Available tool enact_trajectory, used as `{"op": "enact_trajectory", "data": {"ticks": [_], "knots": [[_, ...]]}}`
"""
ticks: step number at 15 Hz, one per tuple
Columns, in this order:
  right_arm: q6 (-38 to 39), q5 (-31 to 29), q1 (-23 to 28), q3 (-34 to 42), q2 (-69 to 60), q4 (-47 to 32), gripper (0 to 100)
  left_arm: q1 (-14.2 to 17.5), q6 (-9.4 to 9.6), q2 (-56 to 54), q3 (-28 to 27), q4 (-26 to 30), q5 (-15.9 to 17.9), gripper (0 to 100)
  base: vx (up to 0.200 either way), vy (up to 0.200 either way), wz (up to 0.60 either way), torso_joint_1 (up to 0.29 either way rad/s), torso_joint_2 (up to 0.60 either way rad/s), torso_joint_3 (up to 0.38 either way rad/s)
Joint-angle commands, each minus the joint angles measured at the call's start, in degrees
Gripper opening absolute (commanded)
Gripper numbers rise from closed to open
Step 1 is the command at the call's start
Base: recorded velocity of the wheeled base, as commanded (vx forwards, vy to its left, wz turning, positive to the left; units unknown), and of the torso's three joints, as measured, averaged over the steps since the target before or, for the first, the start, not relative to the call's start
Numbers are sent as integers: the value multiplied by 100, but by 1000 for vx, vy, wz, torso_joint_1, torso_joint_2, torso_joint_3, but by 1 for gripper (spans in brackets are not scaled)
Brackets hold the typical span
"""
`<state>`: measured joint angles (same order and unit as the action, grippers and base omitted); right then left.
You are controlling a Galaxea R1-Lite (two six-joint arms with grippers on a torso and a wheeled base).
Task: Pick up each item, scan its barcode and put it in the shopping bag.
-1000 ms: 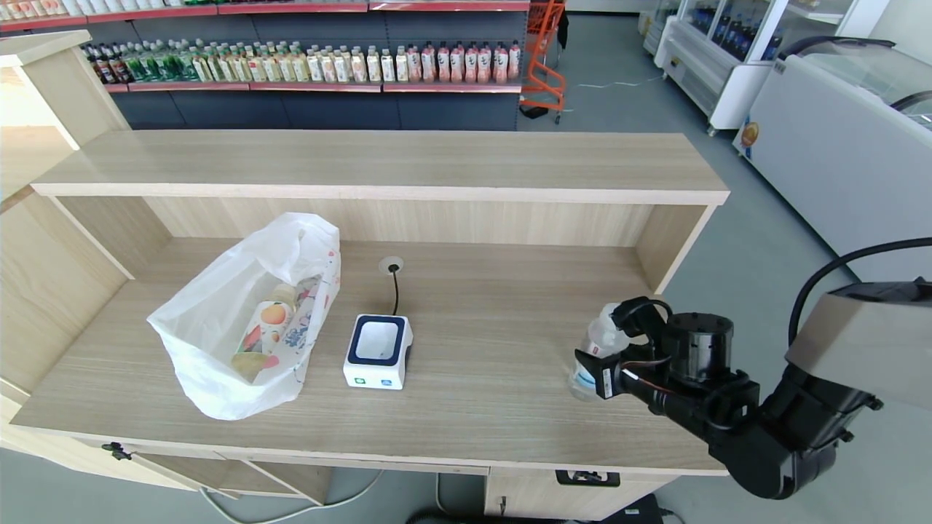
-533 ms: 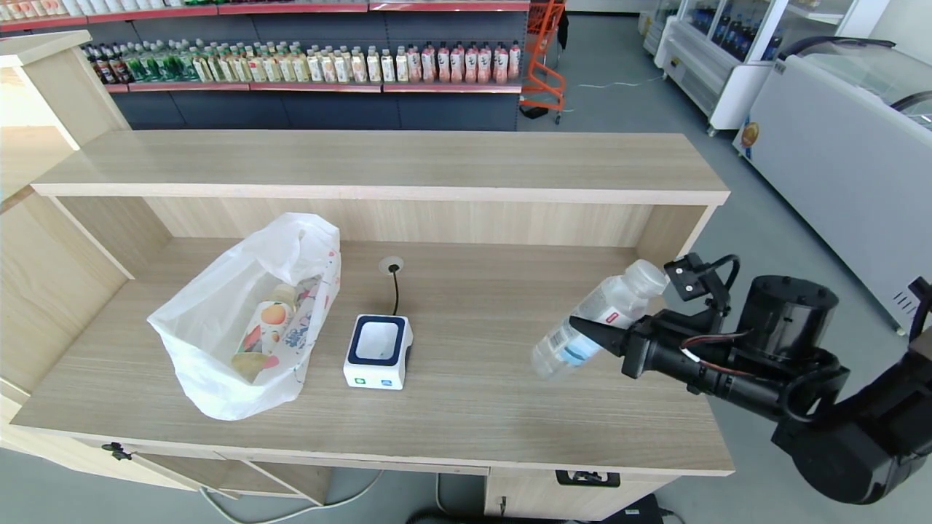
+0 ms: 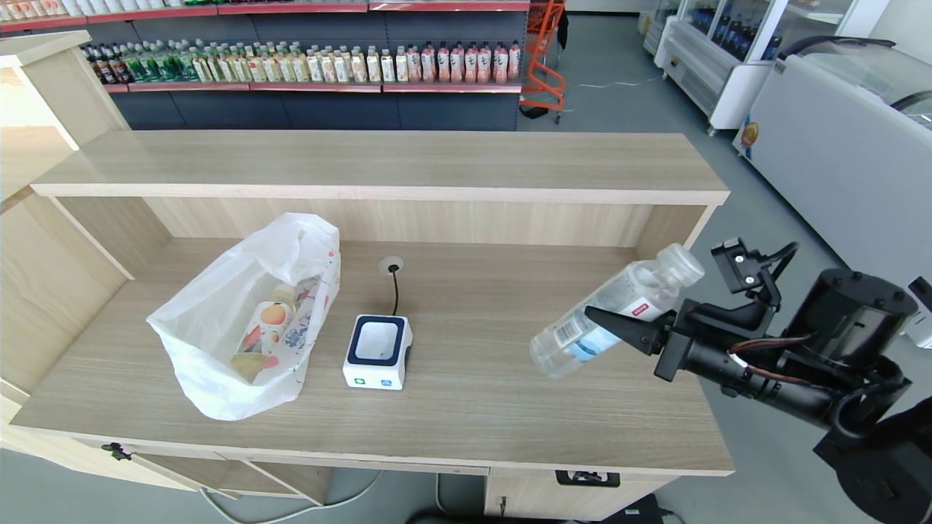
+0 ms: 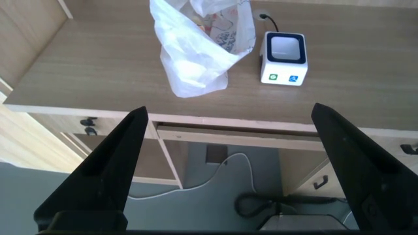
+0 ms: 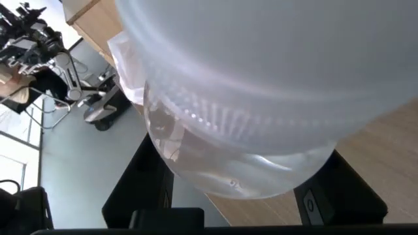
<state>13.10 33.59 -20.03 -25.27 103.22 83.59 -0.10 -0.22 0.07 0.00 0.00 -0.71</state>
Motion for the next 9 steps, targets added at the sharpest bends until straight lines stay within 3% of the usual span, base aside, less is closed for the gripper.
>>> {"op": "enact_trajectory", "data": {"ticks": [1,9], "knots": [[25,8,-230,172,-12,149,0,1,-4,1,0,0,-8,100,0,0,0,0,0,0],[17,280,-713,303,-74,184,0,1,-4,1,0,0,0,100,0,0,0,0,0,0]]}}
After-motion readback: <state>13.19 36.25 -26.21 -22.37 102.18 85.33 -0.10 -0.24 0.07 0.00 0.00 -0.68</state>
